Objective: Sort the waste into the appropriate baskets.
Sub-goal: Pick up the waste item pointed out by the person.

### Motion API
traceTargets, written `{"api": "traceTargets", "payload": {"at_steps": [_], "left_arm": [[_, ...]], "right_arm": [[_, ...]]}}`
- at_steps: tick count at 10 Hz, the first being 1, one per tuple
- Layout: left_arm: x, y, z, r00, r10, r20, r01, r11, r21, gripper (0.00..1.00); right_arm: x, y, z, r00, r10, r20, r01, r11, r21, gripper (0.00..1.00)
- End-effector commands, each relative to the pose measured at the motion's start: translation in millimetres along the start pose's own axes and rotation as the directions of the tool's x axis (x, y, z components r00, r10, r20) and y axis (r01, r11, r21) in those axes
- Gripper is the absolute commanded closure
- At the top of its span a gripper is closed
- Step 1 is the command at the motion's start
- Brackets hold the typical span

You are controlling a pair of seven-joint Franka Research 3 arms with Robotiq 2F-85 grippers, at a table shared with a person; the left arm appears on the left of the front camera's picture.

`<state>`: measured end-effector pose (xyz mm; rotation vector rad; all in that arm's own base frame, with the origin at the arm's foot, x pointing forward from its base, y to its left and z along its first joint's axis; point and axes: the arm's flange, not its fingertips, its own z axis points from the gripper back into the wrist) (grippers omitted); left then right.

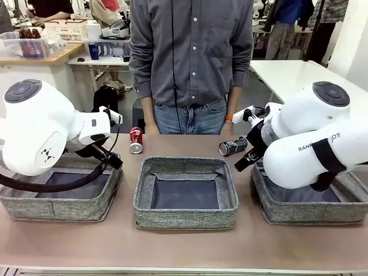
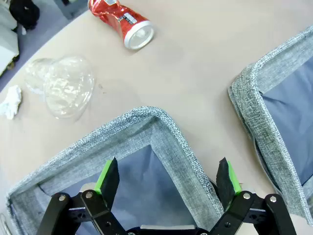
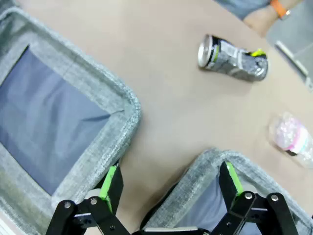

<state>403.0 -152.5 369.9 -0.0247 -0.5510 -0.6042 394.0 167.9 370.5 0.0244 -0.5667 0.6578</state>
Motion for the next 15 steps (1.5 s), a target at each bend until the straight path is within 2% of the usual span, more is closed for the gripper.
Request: {"api": "traceTargets", "payload": {"at_steps": [1,10,11,12,13,14,15], "left_arm": [[0,0,0,1.0,0.0,0.0,0.0,1.0,0.0,0.0],[0,-1,0,1.0,-0.002,0.0,0.002,1.0,0.0,0.0],[13,-3,34,0.999,-0.036,0.001,0.036,0.999,-0.033,0.0],[24,-2,81,0.998,-0.028,-0.064,0.023,0.996,-0.086,0.0],[31,-7,141,0.996,-0.006,-0.091,0.001,0.999,-0.054,0.0],[29,-16,183,0.999,-0.026,-0.028,0.024,0.996,-0.083,0.0],[23,-26,201,0.998,-0.066,-0.017,0.065,0.997,-0.046,0.0]], "right_arm": [[0,0,0,1.0,0.0,0.0,0.0,1.0,0.0,0.0],[0,0,0,1.0,0.001,0.0,-0.001,1.0,0.0,0.0],[9,-6,38,0.999,-0.013,-0.035,0.013,1.0,0.004,0.0],[20,-12,86,0.993,-0.106,-0.053,0.105,0.994,-0.008,0.0],[26,-12,140,0.979,-0.199,-0.034,0.197,0.979,-0.061,0.0],[21,-8,173,0.98,-0.197,0.024,0.198,0.973,-0.115,0.0],[14,0,189,0.982,-0.178,0.066,0.186,0.972,-0.143,0.0]]}}
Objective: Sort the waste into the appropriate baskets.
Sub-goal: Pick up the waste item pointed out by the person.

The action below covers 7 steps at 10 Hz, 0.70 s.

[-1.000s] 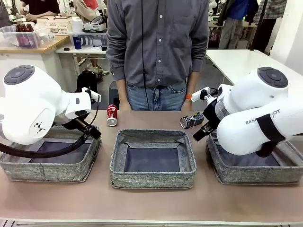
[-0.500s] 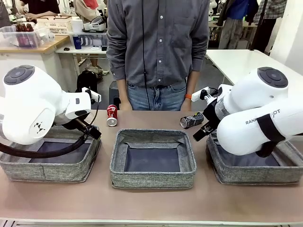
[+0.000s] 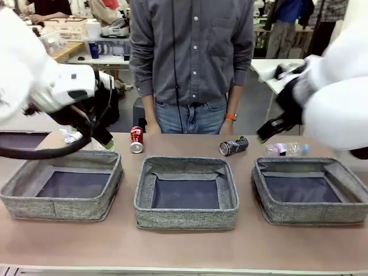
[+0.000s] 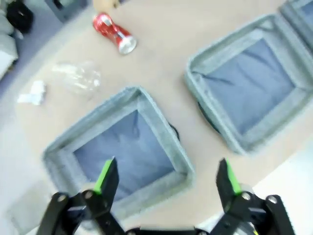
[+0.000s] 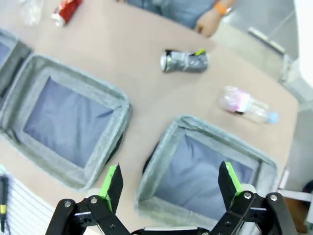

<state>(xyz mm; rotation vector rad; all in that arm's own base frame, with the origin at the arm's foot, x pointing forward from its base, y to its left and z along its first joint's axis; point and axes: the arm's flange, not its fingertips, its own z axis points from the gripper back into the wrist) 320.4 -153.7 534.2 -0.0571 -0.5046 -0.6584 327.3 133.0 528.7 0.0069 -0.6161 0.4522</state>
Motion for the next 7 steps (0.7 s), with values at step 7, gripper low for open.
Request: {"api": "traceTargets", "payload": {"at_steps": [7], "left_arm": [[-18,3,18,0.999,0.044,-0.01,-0.041,0.785,-0.618,0.0]], "right_arm": [[-14,-27,50,0.931,-0.341,-0.131,0.365,0.878,0.309,0.0]]}}
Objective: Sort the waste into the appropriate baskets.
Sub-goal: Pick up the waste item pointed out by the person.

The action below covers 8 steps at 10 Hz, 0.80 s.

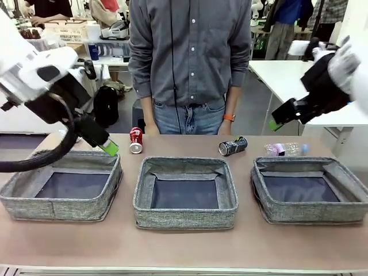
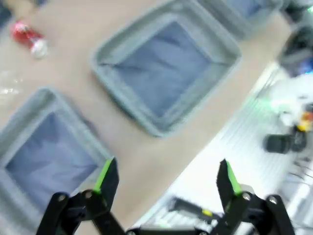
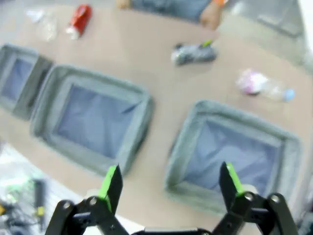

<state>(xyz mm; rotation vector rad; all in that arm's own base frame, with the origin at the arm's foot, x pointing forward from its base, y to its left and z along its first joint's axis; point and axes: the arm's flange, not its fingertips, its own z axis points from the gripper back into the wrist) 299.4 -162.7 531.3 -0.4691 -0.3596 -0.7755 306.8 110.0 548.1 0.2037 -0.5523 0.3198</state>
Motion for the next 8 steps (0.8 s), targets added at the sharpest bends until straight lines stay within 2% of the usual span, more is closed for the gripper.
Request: {"api": "traceTargets", "payload": {"at_steps": [1,2,4,6,7,8], "left_arm": [[-17,22,32,0.992,0.112,0.062,-0.079,0.918,-0.388,0.0],[-30,32,41,0.976,0.166,0.142,-0.063,0.835,-0.546,0.0],[-34,33,34,0.919,0.3,0.257,-0.043,0.723,-0.69,0.0],[-46,43,31,0.877,0.36,0.319,-0.019,0.689,-0.725,0.0],[-53,54,30,0.846,0.418,0.33,-0.05,0.68,-0.732,0.0],[-64,65,29,0.821,0.455,0.345,-0.079,0.688,-0.721,0.0]], "right_arm": [[3,-27,35,0.917,-0.296,-0.267,0.383,0.839,0.386,0.0],[-1,-47,37,0.848,-0.39,-0.358,0.524,0.716,0.462,0.0],[-19,-91,21,0.733,-0.493,-0.469,0.679,0.487,0.55,0.0],[-38,-119,1,0.718,-0.497,-0.488,0.687,0.396,0.609,0.0],[-47,-133,-3,0.728,-0.532,-0.433,0.648,0.326,0.689,0.0],[-61,-142,0,0.748,-0.61,-0.262,0.555,0.358,0.751,0.0]]}}
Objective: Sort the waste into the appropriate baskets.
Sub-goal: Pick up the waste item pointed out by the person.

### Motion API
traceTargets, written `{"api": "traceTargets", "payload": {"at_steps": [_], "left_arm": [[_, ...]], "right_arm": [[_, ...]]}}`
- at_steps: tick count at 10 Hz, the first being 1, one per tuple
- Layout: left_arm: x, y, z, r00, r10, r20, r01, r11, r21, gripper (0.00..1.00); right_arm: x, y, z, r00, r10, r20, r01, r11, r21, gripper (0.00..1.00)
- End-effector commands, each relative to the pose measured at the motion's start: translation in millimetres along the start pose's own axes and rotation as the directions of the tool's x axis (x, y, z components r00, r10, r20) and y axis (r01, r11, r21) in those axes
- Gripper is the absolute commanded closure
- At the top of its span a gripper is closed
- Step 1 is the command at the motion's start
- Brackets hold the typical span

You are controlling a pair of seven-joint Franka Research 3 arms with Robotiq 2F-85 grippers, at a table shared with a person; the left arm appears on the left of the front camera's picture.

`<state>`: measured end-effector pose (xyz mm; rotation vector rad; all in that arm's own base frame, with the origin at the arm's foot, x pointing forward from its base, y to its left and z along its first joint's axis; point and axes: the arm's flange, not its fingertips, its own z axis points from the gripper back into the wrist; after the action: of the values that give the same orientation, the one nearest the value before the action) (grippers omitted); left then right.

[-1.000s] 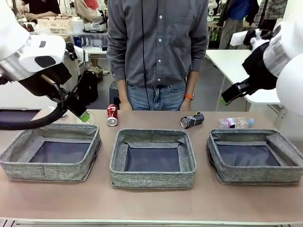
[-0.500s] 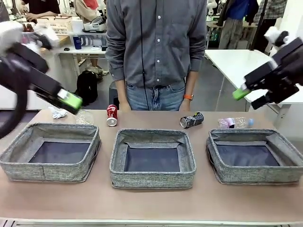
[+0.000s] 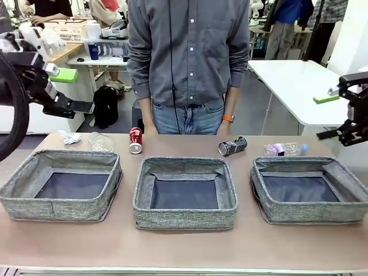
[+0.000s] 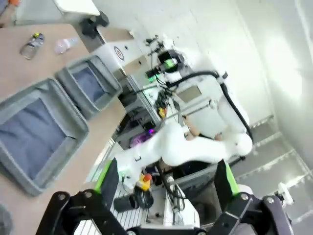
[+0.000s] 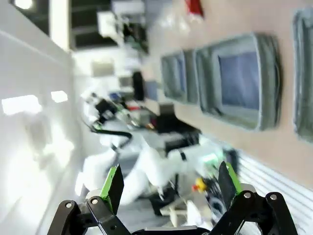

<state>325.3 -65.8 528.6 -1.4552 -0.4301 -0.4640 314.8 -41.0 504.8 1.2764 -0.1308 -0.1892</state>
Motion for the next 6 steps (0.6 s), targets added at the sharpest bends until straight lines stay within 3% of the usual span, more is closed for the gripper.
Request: {"api": "traceTargets", "payload": {"at_steps": [1,2,3,6], "left_arm": [[-35,7,0,0.999,0.01,-0.038,-0.001,0.977,0.215,0.0],[-41,5,-8,0.955,0.059,-0.291,0.092,0.874,0.477,0.0],[0,13,9,1.0,0.019,0.01,-0.02,0.997,0.077,0.0],[0,13,9,1.0,0.019,0.01,-0.02,0.997,0.077,0.0]], "right_arm": [[-17,-1,3,0.957,0.179,0.229,-0.19,0.981,0.029,0.0],[0,0,0,1.0,0.0,0.0,0.0,1.0,0.0,0.0],[0,0,0,1.0,0.0,0.0,0.0,1.0,0.0,0.0],[0,0,0,1.0,0.0,0.0,0.0,1.0,0.0,0.0]]}}
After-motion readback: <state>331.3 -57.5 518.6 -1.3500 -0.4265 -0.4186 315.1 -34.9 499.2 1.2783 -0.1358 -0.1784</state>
